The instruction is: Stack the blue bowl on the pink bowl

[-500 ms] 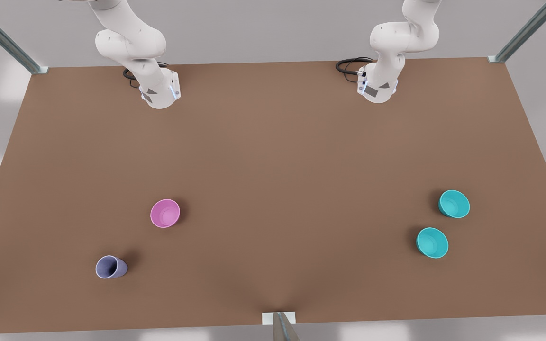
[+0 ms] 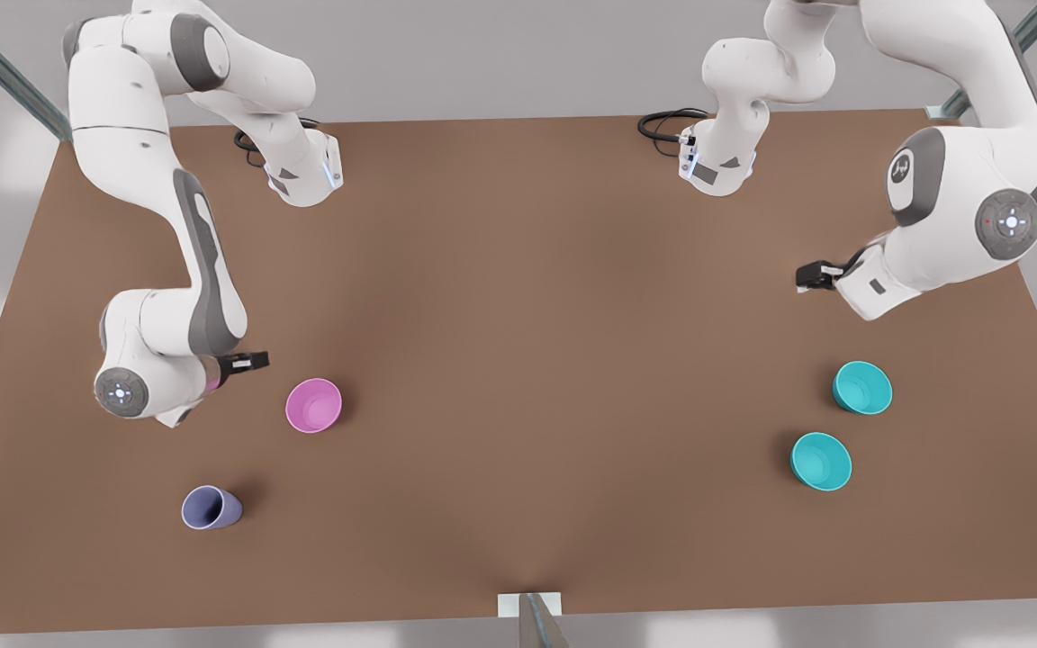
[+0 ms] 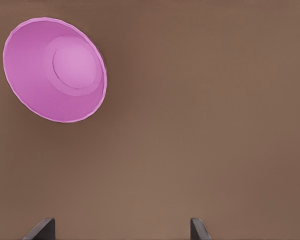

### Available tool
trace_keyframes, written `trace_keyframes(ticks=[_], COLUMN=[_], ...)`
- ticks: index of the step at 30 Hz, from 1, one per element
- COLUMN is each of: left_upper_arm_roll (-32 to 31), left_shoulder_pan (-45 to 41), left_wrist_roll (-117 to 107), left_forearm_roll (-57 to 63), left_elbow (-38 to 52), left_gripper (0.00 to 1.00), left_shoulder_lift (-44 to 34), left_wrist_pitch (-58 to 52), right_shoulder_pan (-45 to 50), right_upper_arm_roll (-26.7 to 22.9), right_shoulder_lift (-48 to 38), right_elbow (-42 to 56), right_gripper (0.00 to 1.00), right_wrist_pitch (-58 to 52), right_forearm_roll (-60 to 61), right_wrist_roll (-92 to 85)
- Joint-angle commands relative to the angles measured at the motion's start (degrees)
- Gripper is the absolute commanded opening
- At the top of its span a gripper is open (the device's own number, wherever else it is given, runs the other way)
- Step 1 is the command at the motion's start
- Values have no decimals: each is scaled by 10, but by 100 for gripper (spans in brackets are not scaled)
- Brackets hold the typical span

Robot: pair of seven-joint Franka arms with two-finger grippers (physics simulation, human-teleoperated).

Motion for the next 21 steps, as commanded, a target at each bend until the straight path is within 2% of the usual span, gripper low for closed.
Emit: trace_keyframes(ticks=[1, 3, 8, 20, 21], left_upper_arm_roll=[0, 0, 0, -1, -1], left_shoulder_pan=[-2, -2, -2, -4, -3], left_wrist_roll=[44, 44, 44, 44, 44], left_forearm_roll=[0, 0, 0, 0, 0], left_elbow=[0, 0, 0, 0, 0], left_gripper=[100, 100, 100, 100, 100], left_shoulder_lift=[0, 0, 0, -1, -1], left_wrist_pitch=[61, 61, 60, 57, 57], right_shoulder_pan=[-7, -7, -2, 10, 10], right_upper_arm_roll=[0, 0, 6, 12, 13], right_shoulder_lift=[16, 27, 34, 104, 105], right_elbow=[-14, -15, -63, -58, -57], right_gripper=[100, 100, 100, 100, 89], right_wrist_pitch=[235, 267, 265, 291, 291], right_forearm_roll=[4, 24, 47, 72, 72], right_wrist_roll=[-14, 1, 38, 43, 43])
